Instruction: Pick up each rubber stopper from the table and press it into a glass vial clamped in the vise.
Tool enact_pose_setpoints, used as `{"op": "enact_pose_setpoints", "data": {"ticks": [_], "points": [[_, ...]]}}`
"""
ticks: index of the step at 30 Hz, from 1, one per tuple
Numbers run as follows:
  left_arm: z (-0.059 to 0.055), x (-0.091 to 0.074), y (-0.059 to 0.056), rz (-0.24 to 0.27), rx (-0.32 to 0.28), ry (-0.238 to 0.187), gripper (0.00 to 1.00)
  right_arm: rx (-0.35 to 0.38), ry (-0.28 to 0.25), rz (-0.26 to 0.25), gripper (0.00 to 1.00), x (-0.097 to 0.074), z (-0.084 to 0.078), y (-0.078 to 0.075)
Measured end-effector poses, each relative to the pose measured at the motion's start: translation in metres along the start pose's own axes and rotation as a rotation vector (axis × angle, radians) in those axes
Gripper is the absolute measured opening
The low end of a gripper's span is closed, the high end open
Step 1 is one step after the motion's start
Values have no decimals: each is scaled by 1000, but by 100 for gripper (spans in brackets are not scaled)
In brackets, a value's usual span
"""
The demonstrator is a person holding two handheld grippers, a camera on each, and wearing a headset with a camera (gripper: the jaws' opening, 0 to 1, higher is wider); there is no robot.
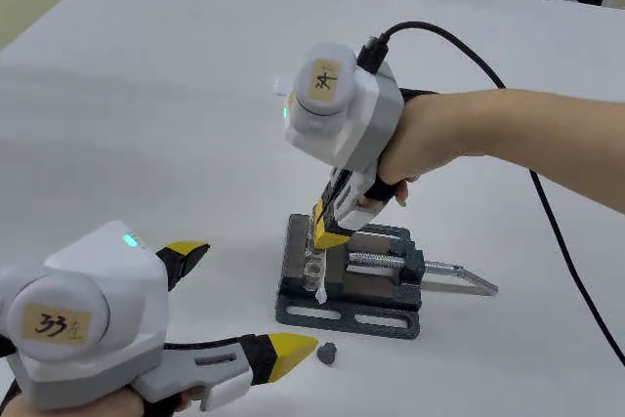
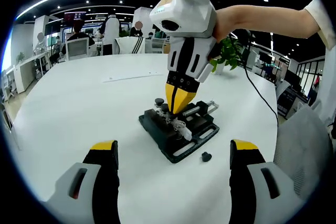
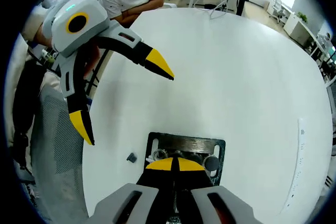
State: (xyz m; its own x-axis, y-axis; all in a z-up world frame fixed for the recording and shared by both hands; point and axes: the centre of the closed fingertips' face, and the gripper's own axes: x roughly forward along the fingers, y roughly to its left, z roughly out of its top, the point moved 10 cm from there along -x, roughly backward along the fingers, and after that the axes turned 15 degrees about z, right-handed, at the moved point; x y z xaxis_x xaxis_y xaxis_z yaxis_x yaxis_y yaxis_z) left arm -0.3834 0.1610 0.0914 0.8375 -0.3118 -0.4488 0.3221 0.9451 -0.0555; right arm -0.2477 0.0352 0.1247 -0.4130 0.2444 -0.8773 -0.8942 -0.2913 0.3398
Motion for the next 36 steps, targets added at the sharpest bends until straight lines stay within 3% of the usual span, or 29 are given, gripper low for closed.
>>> {"op": "enact_pose_setpoints", "data": {"ticks": [5, 36], "points": [[3, 2, -2, -6, 10, -1, 86, 30, -64, -15, 0, 0, -6, 0], [4, -9, 2, 8, 23, -6, 86, -46, -78, -54, 0, 2, -7, 4]]}}
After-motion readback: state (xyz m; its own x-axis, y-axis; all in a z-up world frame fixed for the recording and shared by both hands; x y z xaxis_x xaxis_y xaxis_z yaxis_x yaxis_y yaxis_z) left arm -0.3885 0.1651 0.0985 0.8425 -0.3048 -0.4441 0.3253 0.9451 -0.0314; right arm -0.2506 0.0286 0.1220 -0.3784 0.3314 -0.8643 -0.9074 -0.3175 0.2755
